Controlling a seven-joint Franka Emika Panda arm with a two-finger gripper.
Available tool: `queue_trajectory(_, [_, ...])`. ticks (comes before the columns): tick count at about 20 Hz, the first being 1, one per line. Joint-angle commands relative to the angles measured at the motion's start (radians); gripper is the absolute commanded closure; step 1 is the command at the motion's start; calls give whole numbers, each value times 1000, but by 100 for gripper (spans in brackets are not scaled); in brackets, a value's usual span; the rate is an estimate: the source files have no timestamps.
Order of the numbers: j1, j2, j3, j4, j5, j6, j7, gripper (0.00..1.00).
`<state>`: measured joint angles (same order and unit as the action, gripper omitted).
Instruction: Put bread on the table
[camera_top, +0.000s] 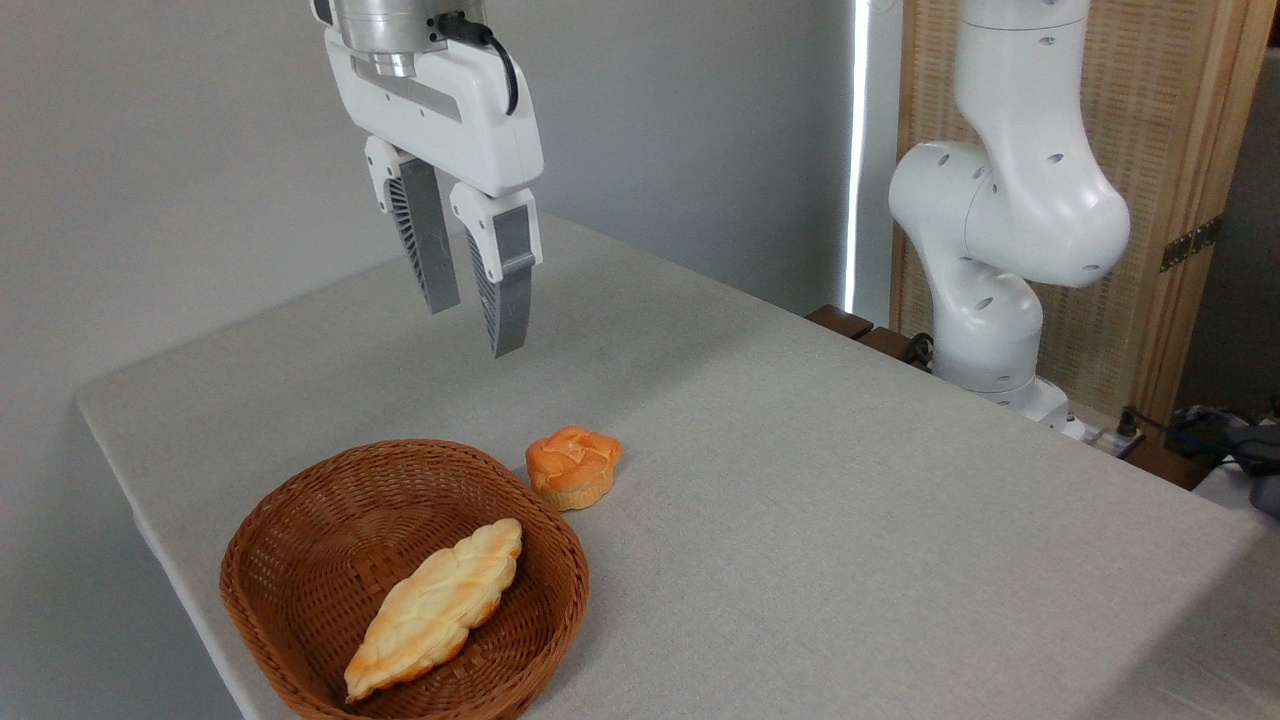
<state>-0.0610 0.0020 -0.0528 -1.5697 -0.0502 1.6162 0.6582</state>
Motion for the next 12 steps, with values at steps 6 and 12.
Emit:
queue_trajectory(6, [-13, 3, 14, 23, 20, -61, -17, 0])
queue_trajectory(12, [-13, 0, 18, 23, 18, -61, -20, 0])
